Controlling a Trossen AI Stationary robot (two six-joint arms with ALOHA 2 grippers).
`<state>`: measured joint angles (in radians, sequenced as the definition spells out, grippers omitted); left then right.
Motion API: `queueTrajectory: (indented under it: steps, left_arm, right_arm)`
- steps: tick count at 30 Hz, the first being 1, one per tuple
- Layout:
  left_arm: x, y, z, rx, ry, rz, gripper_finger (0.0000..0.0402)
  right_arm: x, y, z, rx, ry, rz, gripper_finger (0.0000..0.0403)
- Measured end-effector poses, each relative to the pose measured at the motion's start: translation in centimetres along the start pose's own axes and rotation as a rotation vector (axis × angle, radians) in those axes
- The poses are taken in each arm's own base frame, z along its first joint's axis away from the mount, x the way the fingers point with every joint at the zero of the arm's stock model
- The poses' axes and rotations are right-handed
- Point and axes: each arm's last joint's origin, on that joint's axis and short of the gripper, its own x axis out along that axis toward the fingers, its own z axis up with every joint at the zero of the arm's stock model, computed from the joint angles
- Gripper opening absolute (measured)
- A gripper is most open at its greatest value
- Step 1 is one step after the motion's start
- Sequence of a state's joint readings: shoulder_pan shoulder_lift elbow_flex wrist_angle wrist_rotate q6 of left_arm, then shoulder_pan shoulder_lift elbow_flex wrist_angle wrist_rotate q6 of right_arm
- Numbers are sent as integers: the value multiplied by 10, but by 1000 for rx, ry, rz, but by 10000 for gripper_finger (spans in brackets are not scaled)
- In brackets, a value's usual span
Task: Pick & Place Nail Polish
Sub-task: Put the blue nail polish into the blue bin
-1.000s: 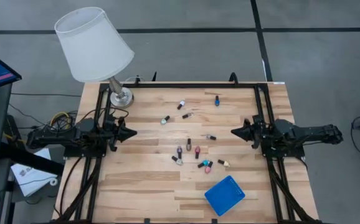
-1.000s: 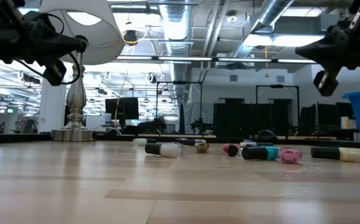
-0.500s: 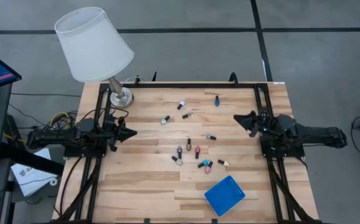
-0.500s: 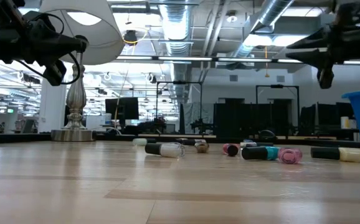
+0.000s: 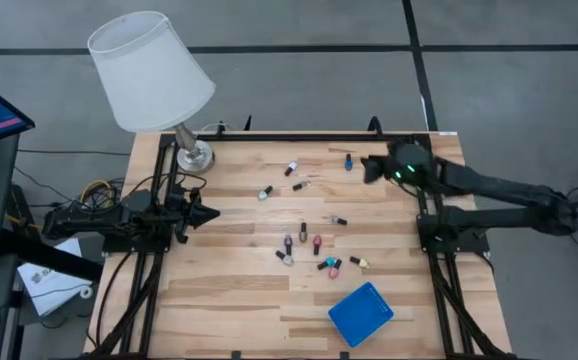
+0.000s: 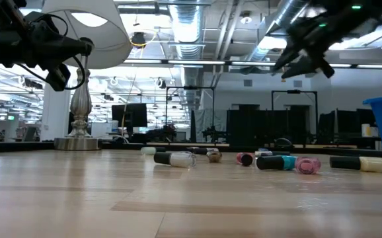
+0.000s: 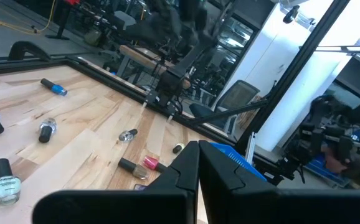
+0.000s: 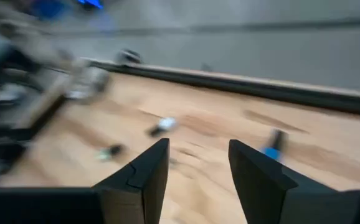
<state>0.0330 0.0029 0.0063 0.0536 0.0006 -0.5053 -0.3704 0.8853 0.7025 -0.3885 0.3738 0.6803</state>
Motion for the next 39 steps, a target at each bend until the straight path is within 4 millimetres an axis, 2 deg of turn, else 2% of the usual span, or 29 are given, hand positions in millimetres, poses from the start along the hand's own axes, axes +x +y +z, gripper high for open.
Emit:
queueTrajectory:
  steps: [3,7,12,18,22,25,30,39]
  left_arm:
    - [0,0,0,0,0,0,1]
    - [0,0,0,0,0,1,1]
    - [0,0,0,0,0,0,1]
    - [0,0,0,0,0,0,1]
    - [0,0,0,0,0,0,1]
    - [0,0,0,0,0,1,1]
    - [0,0,0,0,0,0,1]
    - [0,0,0,0,0,0,1]
  right_arm:
    - [18,11,29,-2,42,-111,160]
    - [44,25,57,-70,133,-228,169]
    - [84,33,72,-133,311,-358,210]
    - [139,22,62,-173,538,-429,262]
    - [175,3,47,-118,684,-404,265]
    - [194,-13,38,-86,749,-432,265]
    - [212,-29,31,-76,778,-446,265]
    - [218,-37,33,-63,769,-449,265]
